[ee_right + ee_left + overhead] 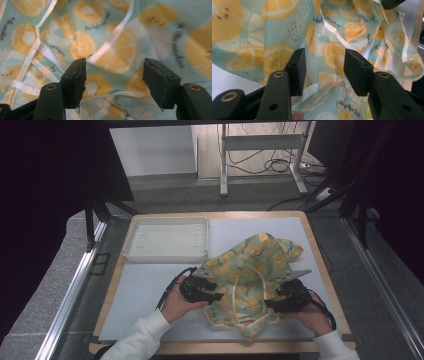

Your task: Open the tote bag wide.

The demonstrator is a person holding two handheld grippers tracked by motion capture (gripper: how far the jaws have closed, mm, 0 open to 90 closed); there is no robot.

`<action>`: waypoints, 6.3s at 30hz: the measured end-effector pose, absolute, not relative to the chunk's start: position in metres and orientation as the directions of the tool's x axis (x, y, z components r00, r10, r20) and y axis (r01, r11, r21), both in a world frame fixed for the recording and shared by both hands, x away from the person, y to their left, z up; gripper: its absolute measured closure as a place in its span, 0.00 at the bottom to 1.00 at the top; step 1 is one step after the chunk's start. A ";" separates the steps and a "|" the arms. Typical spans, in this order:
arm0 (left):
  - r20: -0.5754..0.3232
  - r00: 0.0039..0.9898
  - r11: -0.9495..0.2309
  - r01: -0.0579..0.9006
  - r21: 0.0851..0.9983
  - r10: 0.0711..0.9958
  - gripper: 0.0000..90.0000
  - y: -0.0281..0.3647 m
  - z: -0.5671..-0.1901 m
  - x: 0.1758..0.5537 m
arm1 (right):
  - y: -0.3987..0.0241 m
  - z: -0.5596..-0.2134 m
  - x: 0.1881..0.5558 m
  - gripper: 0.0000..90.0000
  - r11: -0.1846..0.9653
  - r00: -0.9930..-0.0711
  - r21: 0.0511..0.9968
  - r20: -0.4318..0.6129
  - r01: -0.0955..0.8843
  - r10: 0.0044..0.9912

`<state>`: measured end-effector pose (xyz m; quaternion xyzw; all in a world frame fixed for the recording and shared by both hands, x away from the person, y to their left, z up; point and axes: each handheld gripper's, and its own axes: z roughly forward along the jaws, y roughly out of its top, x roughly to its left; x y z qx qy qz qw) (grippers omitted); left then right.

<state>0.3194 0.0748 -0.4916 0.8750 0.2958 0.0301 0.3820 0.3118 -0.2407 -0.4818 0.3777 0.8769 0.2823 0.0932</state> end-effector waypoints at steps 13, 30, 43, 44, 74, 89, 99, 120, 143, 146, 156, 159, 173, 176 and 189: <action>-0.173 0.827 -0.546 0.494 0.676 0.534 0.78 0.073 -0.501 0.322 | -0.227 -0.505 0.313 0.56 0.617 -0.714 0.502 -0.001 0.605 0.700; -0.173 0.840 -0.539 0.475 0.696 0.515 0.69 0.075 -0.495 0.314 | -0.230 -0.507 0.315 0.92 0.600 -0.714 0.531 0.013 0.598 0.701; -0.155 0.865 -0.584 0.445 0.680 0.478 0.48 0.081 -0.498 0.299 | -0.232 -0.507 0.316 0.91 0.590 -0.711 0.533 0.031 0.606 0.703; -0.156 0.864 -0.588 0.448 0.673 0.480 0.48 0.080 -0.501 0.300 | -0.232 -0.507 0.316 0.91 0.589 -0.710 0.533 0.032 0.608 0.704; -0.071 0.859 -0.643 0.432 0.633 0.507 0.91 0.044 -0.526 0.313 | -0.235 -0.503 0.314 0.71 0.574 -0.716 0.534 0.091 0.621 0.692; -0.129 0.851 -0.612 0.463 0.641 0.508 0.99 0.047 -0.527 0.313 | -0.253 -0.476 0.280 0.39 0.521 -0.733 0.622 0.129 0.584 0.667; -0.139 0.851 -0.613 0.469 0.635 0.507 0.99 0.048 -0.527 0.315 | -0.215 -0.482 0.272 0.28 0.644 -0.845 0.594 0.120 0.482 0.522; -0.164 0.849 -0.612 0.483 0.627 0.502 0.99 0.050 -0.527 0.317 | -0.221 -0.500 0.267 0.62 0.765 -0.885 0.468 0.092 0.443 0.457; -0.191 0.835 -0.547 0.493 0.677 0.516 0.99 0.065 -0.514 0.319 | -0.236 -0.468 0.276 0.99 0.639 -0.845 0.601 0.117 0.479 0.522; -0.178 0.837 -0.538 0.479 0.693 0.517 0.99 0.068 -0.507 0.318 | -0.239 -0.462 0.279 0.99 0.624 -0.838 0.621 0.104 0.475 0.535; -0.168 0.827 -0.481 0.463 0.745 0.536 0.99 0.079 -0.488 0.319 | -0.248 -0.446 0.294 0.99 0.579 -0.816 0.663 0.083 0.474 0.572; -0.164 0.827 -0.466 0.454 0.759 0.538 0.99 0.082 -0.482 0.319 | -0.250 -0.442 0.299 0.99 0.570 -0.811 0.674 0.074 0.470 0.581; -0.188 0.829 -0.375 0.425 0.824 0.526 0.99 0.098 -0.448 0.323 | -0.257 -0.407 0.327 1.00 0.526 -0.770 0.720 0.019 0.453 0.638; -0.196 0.833 -0.352 0.415 0.839 0.517 0.99 0.100 -0.439 0.323 | -0.257 -0.395 0.332 1.00 0.509 -0.760 0.737 0.010 0.444 0.649; -0.213 0.816 -0.302 0.422 0.855 0.537 0.99 0.098 -0.420 0.341 | -0.254 -0.368 0.369 1.00 0.531 -0.741 0.719 -0.034 0.448 0.671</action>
